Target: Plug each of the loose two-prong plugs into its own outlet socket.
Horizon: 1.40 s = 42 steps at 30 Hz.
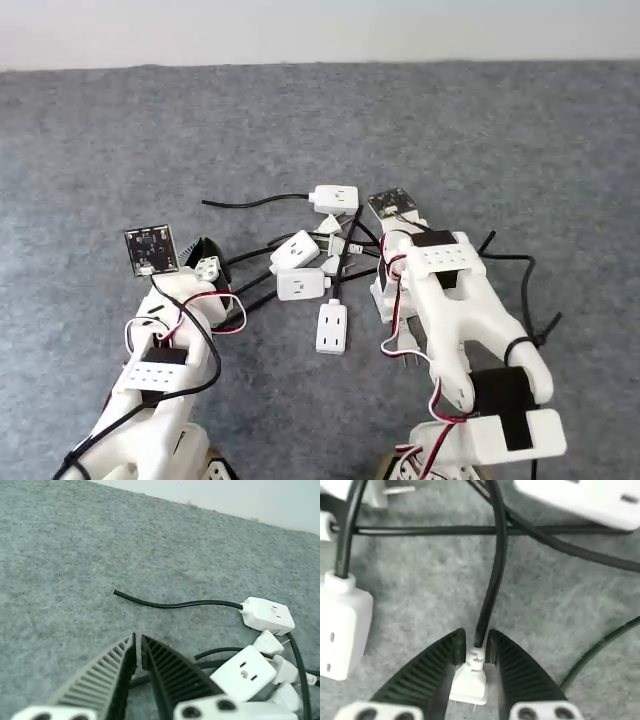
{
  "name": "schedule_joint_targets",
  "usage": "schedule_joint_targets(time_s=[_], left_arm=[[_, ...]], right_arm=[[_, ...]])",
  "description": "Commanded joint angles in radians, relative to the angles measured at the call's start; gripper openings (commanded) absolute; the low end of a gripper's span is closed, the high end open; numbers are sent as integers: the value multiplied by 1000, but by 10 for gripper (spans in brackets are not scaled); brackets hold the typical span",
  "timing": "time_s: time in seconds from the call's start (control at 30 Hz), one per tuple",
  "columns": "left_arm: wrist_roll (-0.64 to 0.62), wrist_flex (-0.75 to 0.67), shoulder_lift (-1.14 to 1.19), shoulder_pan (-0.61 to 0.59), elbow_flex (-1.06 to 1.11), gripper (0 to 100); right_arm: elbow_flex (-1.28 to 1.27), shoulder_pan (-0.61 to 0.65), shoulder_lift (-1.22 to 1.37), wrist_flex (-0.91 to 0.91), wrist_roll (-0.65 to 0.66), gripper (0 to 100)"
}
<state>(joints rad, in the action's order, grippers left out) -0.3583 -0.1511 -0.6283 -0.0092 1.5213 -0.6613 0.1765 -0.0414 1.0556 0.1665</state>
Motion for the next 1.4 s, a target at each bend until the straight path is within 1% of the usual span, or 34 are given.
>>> schedule_joint_targets(time_s=[0.0, 0.73, 1.37], left_arm=[[-2, -2, -12, -8, -50, 13], [-2, -2, -11, -8, -51, 13], [-2, -3, -11, -8, -51, 13]], right_arm=[[51, -12, -2, -28, 14, 84], [17, -12, -12, 28, 8, 80], [2, -13, -4, 19, 5, 80]])
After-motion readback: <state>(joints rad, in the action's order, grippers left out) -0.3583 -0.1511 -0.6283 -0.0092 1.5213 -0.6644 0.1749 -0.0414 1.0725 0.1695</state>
